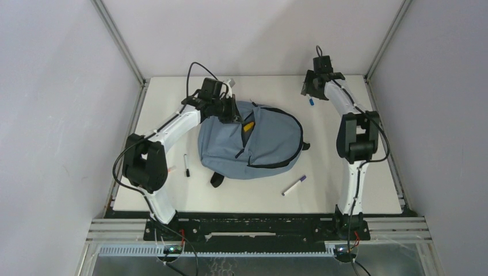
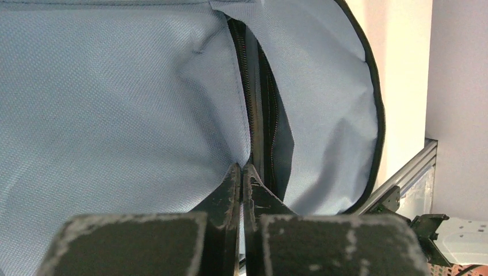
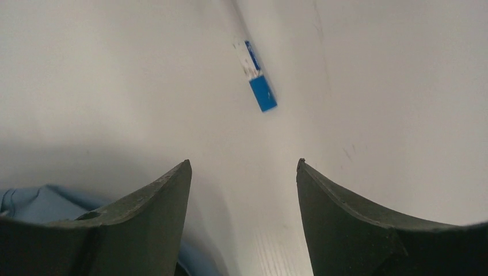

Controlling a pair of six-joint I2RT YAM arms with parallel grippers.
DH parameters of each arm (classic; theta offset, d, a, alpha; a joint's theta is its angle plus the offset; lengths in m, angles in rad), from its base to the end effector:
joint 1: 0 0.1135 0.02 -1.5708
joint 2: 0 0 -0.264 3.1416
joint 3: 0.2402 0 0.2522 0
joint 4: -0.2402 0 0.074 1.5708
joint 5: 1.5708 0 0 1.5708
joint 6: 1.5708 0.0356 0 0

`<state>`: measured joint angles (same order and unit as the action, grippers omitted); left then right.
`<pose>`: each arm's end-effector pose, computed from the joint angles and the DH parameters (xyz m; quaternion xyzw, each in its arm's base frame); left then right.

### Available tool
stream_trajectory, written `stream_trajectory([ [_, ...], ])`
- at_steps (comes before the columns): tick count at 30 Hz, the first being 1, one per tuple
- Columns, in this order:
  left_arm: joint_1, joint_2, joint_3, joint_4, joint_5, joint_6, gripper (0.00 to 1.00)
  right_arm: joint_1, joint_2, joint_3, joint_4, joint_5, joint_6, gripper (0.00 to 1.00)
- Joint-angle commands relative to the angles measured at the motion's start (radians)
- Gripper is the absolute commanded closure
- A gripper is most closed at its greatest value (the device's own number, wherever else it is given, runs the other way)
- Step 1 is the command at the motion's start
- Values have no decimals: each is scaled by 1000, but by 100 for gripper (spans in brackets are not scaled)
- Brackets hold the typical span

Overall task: Pack the student bag
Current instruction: Pick up the stationery from the center of the board.

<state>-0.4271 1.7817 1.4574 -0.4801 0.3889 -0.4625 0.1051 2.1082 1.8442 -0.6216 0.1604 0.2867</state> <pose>0.3592 -0.1783 0.2734 0.0561 0.9111 -0.3196 0.2540 0.4743 0.0443 0.2498 0.1119 0.9325 -0.0088 0.3431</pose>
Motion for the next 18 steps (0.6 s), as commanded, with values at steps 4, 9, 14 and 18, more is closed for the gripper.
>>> stream_trajectory([
  [4, 2, -58, -25, 14, 34, 19, 100, -20, 221, 343, -171, 37, -85, 23],
  [9, 1, -57, -24, 18, 41, 15, 100, -30, 346, 453, -194, 32, -97, 23],
  [14, 2, -54, -23, 17, 44, 11, 100, -43, 451, 555, -234, -4, -106, 23],
  [18, 2, -54, -22, 11, 35, 9, 100, -49, 488, 600, -256, -20, -125, 25],
])
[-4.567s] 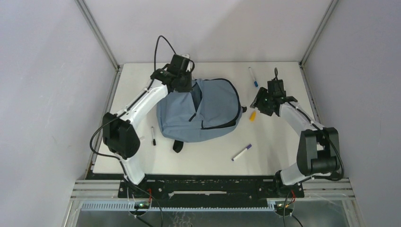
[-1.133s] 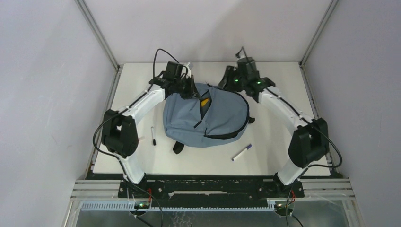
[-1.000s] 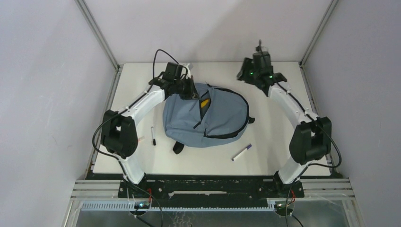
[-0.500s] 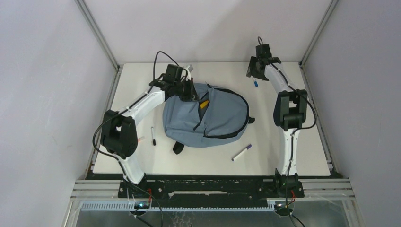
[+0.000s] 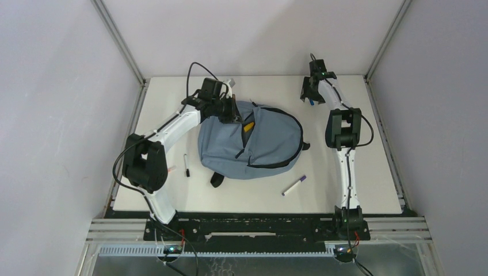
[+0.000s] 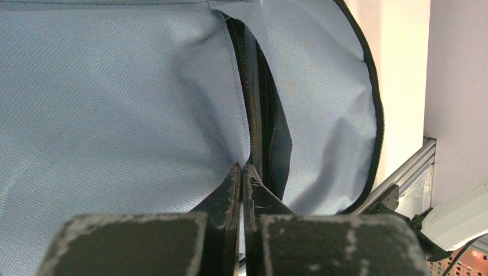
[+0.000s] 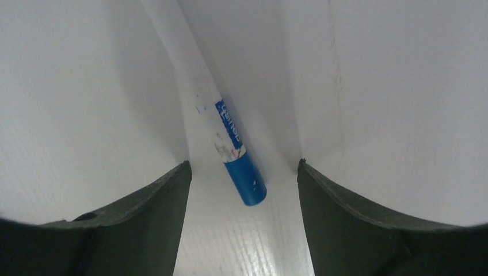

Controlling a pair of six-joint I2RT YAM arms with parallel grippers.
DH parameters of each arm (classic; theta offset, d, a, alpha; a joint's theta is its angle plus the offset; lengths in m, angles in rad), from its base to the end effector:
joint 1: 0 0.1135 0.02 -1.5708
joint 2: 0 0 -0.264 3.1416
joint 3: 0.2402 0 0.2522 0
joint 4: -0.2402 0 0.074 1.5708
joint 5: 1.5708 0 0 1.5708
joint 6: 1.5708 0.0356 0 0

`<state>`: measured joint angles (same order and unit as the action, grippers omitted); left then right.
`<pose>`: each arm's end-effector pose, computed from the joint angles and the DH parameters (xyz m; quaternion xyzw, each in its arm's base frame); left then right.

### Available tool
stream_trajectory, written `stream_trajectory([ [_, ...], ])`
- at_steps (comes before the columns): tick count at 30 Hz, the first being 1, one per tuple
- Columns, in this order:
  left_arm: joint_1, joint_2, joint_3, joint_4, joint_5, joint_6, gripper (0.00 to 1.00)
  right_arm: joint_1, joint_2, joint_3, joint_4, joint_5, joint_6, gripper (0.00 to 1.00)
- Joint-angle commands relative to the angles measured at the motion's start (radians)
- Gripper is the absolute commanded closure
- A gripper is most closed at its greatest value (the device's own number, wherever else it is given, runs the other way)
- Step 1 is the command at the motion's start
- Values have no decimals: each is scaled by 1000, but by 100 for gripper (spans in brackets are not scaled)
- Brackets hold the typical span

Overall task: Pack the student bag
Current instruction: Pick up the stationery from the center of the board.

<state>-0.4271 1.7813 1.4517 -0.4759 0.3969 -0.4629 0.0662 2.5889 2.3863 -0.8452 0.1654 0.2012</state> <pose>0.3587 -0.1784 0.2721 0.0573 0.9106 -0.3227 0.2517 0.5504 0.0306 0.1670 0.0862 0.9591 -0.0447 0.2660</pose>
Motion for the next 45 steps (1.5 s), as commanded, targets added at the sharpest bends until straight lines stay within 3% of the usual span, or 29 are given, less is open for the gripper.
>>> stream_trajectory([
  [1, 2, -53, -15, 5, 26, 10, 100, -11, 10, 56, -32, -35, -43, 25],
  [7, 2, -43, -12, 5, 34, 3, 100, -16, 36, 49, -35, -69, -67, 33],
  [18, 2, -44, -19, 3, 34, 2, 100, -14, 47, 40, -22, -64, -86, 57],
  [22, 2, -35, -13, 2, 35, -2, 100, -5, 39, 37, -28, -48, -90, 74],
  [25, 2, -29, -7, 3, 39, -3, 100, 14, 9, -4, -28, -18, -97, 98],
  [27, 2, -28, -7, 3, 35, 0, 100, 27, -38, -61, -36, -3, -82, 100],
  [31, 2, -24, -5, 3, 24, 10, 100, 47, -199, -268, -19, 7, 3, 100],
  [40, 2, -32, 4, 15, 58, 29, 100, 76, -818, -865, 189, -72, 100, 100],
  [45, 2, -44, -5, 16, 76, 26, 100, 164, -1089, -1068, 205, -226, 121, 100],
])
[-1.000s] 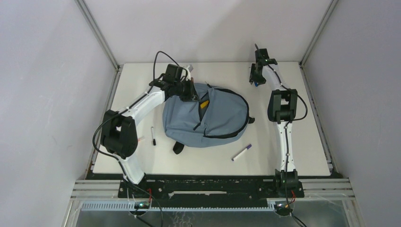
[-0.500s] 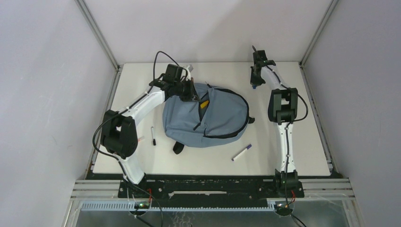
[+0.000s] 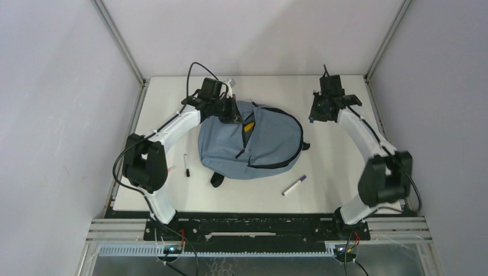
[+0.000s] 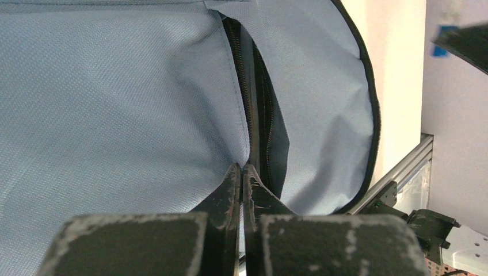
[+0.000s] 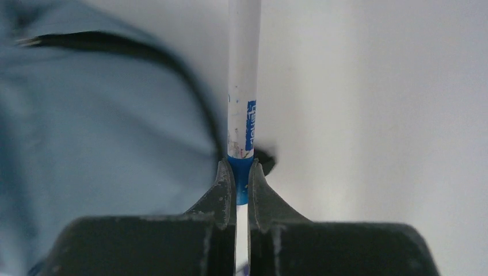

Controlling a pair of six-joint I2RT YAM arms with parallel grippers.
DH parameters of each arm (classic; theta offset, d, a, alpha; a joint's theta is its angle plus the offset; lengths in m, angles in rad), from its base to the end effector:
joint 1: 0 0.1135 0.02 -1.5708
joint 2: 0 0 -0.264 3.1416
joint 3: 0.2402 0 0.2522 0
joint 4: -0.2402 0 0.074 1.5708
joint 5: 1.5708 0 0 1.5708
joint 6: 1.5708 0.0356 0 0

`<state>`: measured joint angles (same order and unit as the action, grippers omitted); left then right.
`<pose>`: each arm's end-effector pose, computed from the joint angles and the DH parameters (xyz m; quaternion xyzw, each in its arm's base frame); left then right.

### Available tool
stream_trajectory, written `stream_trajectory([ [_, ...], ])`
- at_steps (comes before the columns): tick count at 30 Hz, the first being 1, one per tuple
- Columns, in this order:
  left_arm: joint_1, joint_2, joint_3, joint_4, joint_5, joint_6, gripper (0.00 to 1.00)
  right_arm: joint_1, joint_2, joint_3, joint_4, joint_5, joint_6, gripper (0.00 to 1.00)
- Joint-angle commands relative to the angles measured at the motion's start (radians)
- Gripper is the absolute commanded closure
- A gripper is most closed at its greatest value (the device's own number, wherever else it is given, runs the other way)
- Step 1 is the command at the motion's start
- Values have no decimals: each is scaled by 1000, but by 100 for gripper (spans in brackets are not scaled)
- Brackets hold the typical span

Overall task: Pack the student bag
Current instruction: Pick up the stationery from the center of the board, then place the stationery in the student bag.

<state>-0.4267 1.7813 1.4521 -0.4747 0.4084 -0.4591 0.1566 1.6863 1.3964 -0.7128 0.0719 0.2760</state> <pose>0.3586 -0.1786 0.2724 0.0612 0.9092 -0.3269 0.2504 0.3572 0.0538 0.2709 0.0673 0.9570 0.0264 0.2809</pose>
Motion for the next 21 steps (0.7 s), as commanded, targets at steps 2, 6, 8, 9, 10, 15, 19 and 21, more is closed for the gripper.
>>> stream_trajectory([
  [2, 1, -50, -7, 12, 54, 23, 100, 130, -247, -108, 69, -220, 82, 100],
  [6, 2, -67, -19, 23, 54, 21, 100, 257, -295, -151, 106, -403, 195, 100],
  [8, 2, -72, -28, 36, 58, 18, 100, 303, -296, -182, 173, -512, 271, 100],
  [9, 2, -74, -30, 41, 59, 16, 100, 321, -287, -191, 203, -549, 294, 100],
  [10, 2, -75, -31, 43, 61, 15, 100, 337, -270, -192, 227, -569, 309, 100],
  [15, 2, -91, -46, 65, 75, 0, 100, 394, -160, -193, 314, -595, 349, 100],
  [19, 1, -101, -52, 65, 82, 0, 100, 400, -108, -194, 337, -583, 391, 100],
  [21, 2, -107, -56, 66, 83, -1, 100, 401, -92, -193, 331, -576, 417, 100],
])
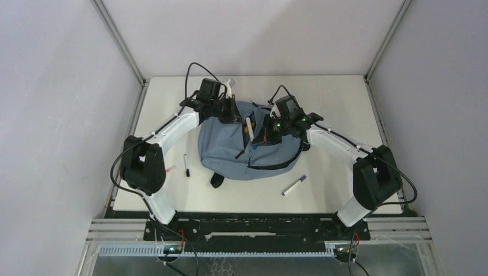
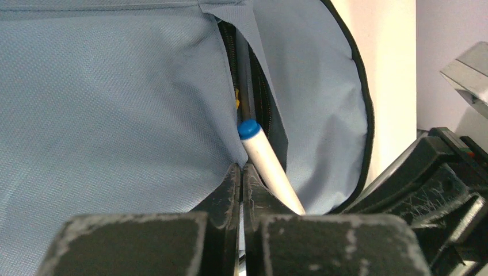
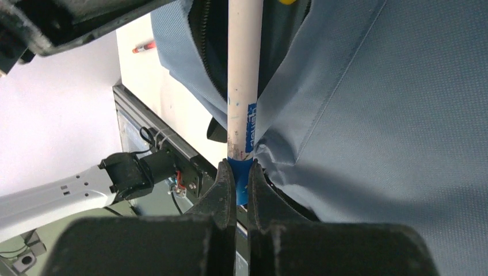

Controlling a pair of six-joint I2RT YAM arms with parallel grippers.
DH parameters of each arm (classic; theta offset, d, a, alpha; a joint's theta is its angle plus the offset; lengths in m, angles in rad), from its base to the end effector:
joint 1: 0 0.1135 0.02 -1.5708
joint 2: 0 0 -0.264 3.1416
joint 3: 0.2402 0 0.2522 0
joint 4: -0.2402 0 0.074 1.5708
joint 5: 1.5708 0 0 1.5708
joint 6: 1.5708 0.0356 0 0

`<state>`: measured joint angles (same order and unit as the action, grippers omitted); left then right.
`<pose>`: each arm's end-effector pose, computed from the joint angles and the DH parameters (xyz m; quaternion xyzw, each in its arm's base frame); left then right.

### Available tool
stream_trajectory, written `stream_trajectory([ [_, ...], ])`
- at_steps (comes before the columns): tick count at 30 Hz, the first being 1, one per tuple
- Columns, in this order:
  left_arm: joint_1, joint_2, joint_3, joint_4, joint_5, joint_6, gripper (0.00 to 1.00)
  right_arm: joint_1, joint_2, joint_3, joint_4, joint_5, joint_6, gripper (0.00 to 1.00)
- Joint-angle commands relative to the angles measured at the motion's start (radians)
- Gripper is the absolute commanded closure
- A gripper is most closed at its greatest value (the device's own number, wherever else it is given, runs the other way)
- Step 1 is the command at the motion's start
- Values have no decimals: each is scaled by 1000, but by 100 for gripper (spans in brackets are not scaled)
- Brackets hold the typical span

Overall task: Pack the student bag
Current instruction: Place the stationery in the student bag.

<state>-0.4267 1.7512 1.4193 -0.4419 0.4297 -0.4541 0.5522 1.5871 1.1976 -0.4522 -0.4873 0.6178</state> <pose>0.3531 -0.1768 0.2758 0.0704 0.9015 -0.3394 0.2592 0.2841 0.1946 0.2613 -0.0562 0.9090 0.3790 0.1640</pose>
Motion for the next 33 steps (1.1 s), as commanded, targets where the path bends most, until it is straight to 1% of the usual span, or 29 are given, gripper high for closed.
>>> stream_trajectory([
  [1, 2, -78, -25, 32, 63, -6, 100, 6, 14, 6, 62, -10, 89, 100],
  [4, 0, -84, -31, 43, 92, 2, 100, 5, 41, 5, 57, -11, 108, 100],
  [8, -3, -99, -39, 48, 102, 23, 100, -8, 93, 6, 129, -64, 171, 100],
  [12, -3, -105, -49, 51, 111, 25, 100, -14, 124, 10, 182, -70, 199, 100],
  [15, -4, -95, -50, 50, 121, 18, 100, -13, 155, 53, 189, -43, 194, 100],
  [18, -8, -94, -45, 52, 123, 14, 100, -12, 209, 135, 191, -26, 185, 100],
  [19, -10, -94, -41, 52, 124, 15, 100, -11, 234, 180, 176, -15, 173, 98],
  [21, -10, -98, -37, 51, 121, 13, 100, -10, 314, 295, 97, -14, 135, 73],
  [22, -11, -102, -37, 51, 120, 13, 100, -8, 338, 346, 49, -10, 120, 64],
  [23, -11, -103, -36, 48, 120, 14, 100, -6, 346, 372, 24, -6, 109, 58],
  [25, -11, -106, -34, 44, 118, 18, 100, 0, 324, 358, 37, 11, 102, 48],
  [26, -11, -105, -35, 41, 116, 20, 100, 0, 304, 342, 43, 28, 99, 46],
  [28, -11, -103, -32, 36, 115, 21, 100, 1, 257, 304, 51, 45, 94, 45],
  [33, -11, -86, -9, 15, 111, 34, 100, -3, 101, 209, 55, 68, 58, 47],
])
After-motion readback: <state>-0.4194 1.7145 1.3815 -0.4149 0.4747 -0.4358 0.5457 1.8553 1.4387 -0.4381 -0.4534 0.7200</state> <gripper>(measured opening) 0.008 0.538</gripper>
